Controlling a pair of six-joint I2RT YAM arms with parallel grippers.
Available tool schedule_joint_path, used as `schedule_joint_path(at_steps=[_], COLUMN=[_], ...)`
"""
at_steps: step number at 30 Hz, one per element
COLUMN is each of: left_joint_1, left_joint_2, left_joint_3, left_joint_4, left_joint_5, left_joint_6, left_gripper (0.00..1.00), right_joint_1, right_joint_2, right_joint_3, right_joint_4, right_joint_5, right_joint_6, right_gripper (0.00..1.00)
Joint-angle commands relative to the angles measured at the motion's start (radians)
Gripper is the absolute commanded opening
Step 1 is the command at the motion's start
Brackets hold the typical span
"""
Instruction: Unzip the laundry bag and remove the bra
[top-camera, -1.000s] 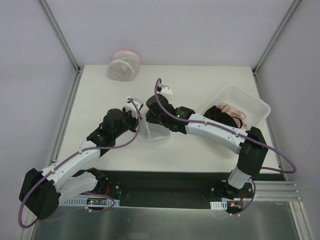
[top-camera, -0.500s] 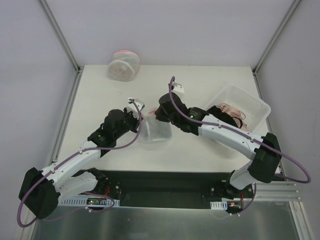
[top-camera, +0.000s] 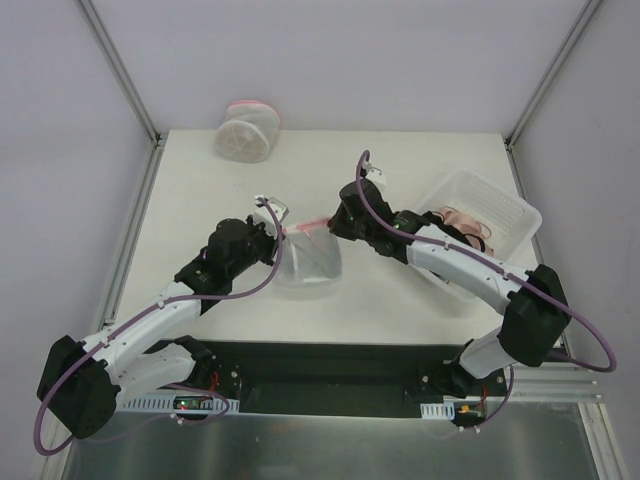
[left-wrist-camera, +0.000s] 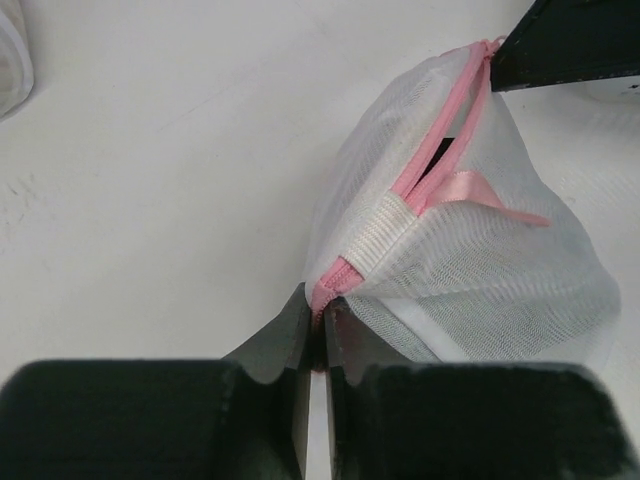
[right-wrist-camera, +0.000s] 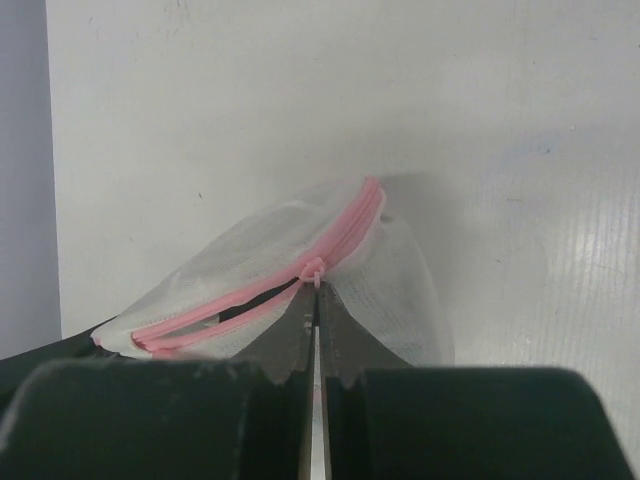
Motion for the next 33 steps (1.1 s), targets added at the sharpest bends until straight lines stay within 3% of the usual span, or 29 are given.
schedule_joint_path(at_steps=[1, 2, 3, 4, 5, 16, 30, 31, 33], left_joint_1=[-0.001, -0.001, -0.003, -0.003, -0.001, -0.001, -0.001, -0.003, -0.001], left_joint_2=[-0.008, -0.006, -0.005, -0.005, -0.005, 0.094, 0.314, 0.328, 0.360], left_joint_3=[0.040, 0.059, 0.094, 0.112, 0.128, 0.304, 0.401, 0.407, 0.419], left_joint_4=[0.022, 0.008, -0.014, -0.021, -0.028, -0.038, -0.031, -0.031, -0.031], left_joint_5=[-0.011, 0.020, 0.026, 0.029, 0.032, 0.339, 0.471, 0.471, 0.480], left_joint_6=[-0.018, -0.030, -0.030, -0.032, -0.033, 0.042, 0.156, 0.151, 0.149], left_gripper=[0.14, 0.49, 0.69, 0.80, 0.85, 0.78, 0.67, 0.63, 0.35], right_joint_1=[-0.009, -0.008, -0.009, -0.008, -0.009, -0.011, -0.021, -0.021, -0.026], right_joint_2=[-0.082, -0.088, -0.093, -0.092, -0.088, -0.084, -0.098, -0.099, -0.104], right_joint_3=[-0.016, -0.016, -0.013, -0.009, -0.006, -0.012, 0.013, 0.013, 0.014], right_joint_4=[0.040, 0.040, 0.038, 0.041, 0.040, 0.061, 0.031, 0.031, 0.028], right_joint_5=[0.008, 0.006, -0.003, -0.007, -0.012, -0.052, -0.077, -0.074, -0.072], right_joint_6=[-0.034, -0.048, -0.055, -0.061, -0.064, -0.071, -0.088, -0.089, -0.091], right_gripper=[0.01, 0.01, 0.01, 0.01, 0.01, 0.01, 0.01, 0.01, 0.01])
